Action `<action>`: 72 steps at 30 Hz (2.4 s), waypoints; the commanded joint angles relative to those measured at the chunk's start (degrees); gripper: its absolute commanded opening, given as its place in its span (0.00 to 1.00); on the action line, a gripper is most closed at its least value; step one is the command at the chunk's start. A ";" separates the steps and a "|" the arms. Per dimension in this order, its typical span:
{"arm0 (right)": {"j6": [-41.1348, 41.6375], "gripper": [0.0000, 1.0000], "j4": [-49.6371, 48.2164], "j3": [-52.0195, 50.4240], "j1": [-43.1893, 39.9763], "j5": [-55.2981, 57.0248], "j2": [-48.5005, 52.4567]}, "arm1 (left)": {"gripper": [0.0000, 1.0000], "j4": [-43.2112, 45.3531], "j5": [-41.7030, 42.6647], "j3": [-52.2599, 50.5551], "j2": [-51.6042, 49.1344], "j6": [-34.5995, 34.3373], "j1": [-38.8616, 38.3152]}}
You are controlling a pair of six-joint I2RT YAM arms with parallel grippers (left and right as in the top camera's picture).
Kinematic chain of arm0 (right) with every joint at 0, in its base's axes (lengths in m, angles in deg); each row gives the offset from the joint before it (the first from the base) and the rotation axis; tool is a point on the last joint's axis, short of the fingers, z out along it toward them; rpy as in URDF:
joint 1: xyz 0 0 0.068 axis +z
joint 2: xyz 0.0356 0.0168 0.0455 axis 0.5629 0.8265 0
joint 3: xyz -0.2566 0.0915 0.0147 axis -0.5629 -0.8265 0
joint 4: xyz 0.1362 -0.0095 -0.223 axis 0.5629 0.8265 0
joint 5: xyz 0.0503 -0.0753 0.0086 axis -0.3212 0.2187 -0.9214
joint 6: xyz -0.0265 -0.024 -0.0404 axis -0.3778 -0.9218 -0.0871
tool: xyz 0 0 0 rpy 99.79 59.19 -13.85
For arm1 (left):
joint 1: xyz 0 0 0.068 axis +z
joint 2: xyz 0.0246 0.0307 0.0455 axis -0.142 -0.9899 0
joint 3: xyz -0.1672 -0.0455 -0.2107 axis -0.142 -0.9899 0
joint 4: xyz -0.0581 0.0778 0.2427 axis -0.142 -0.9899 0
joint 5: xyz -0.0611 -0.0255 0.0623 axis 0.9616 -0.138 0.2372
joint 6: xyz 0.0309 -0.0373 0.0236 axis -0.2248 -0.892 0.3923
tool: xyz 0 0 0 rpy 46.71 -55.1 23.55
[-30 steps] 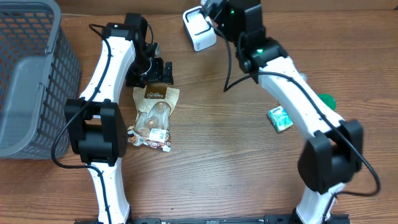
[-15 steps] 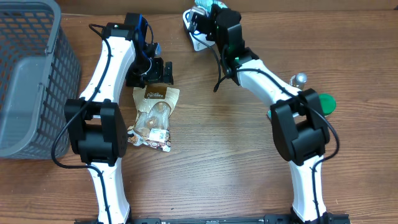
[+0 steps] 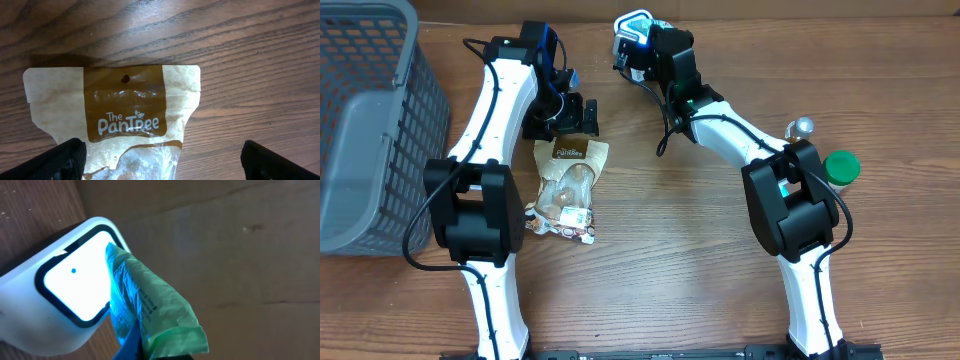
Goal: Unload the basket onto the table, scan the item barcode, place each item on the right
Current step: 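Hold the green pouch against the scanner window, then carry the green pouch down and release it mid-table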
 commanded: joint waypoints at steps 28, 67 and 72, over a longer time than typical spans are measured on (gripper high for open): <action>5.35 0.04 8.55 1.16 2.67 -1.16 -0.46 | 0.99 0.07 -0.31 0.87 1.77 0.00 -0.37; 65.55 0.05 82.07 -5.01 0.79 -25.22 -26.21 | 1.00 0.07 -0.31 0.87 1.77 0.00 -0.37; 64.32 0.16 82.01 -9.53 0.50 -25.20 -26.21 | 1.00 0.07 -0.28 0.87 1.77 0.00 -0.39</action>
